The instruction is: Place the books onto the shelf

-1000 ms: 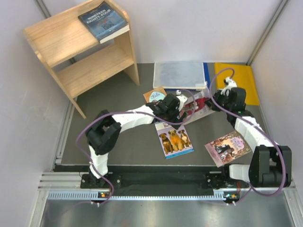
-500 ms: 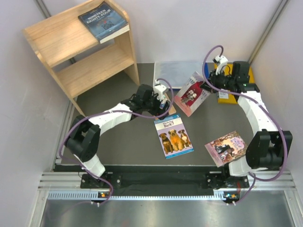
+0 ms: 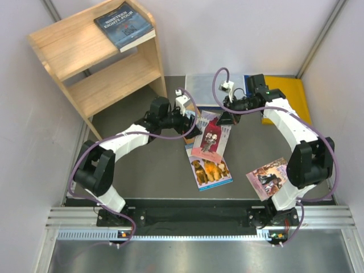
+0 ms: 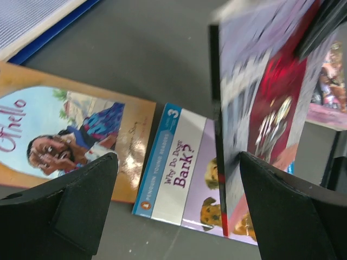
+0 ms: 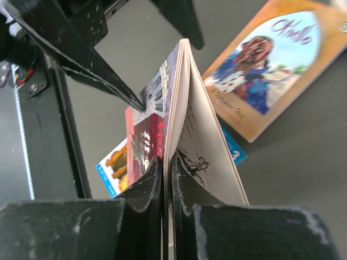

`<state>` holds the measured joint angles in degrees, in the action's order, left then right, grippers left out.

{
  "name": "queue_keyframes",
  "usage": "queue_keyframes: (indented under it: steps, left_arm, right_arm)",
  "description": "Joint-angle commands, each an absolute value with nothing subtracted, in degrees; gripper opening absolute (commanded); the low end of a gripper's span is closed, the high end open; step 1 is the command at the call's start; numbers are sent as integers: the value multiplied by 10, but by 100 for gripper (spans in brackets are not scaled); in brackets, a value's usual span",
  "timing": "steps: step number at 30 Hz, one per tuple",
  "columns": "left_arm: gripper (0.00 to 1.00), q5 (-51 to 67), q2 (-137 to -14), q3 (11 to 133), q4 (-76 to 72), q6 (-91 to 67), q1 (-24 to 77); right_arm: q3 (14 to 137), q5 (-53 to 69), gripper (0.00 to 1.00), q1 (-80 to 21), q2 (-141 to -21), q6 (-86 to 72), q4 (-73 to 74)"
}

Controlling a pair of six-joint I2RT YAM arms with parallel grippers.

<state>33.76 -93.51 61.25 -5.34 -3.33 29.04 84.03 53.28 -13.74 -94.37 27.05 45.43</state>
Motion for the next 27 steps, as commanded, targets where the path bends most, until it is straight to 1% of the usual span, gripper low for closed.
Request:
queue_keyframes:
  steps: [1,4,12,18,23,27]
  left_arm:
    - [96,398,-923,615,-111,-55,291]
    - [95,410,-930,611,-119,-64,292]
    - [92,426,-916,598,-128,-83,292]
    - [88,430,-912,591,-115,-76,292]
    - [80,439,-915,587,-120,-84,291]
    - [77,439,-912,591,-111,-81,291]
  right_arm:
    - [852,571,0,-144,-932,302,474]
    - [856,566,0,-143,-923,288,451]
    - [919,549,0,-142,-943,251,423]
    - [956,541,0,-139,-963,239,424]
    - [972,536,0,-138,-969,239,428]
    - [984,524,0,-137,-977,236,432]
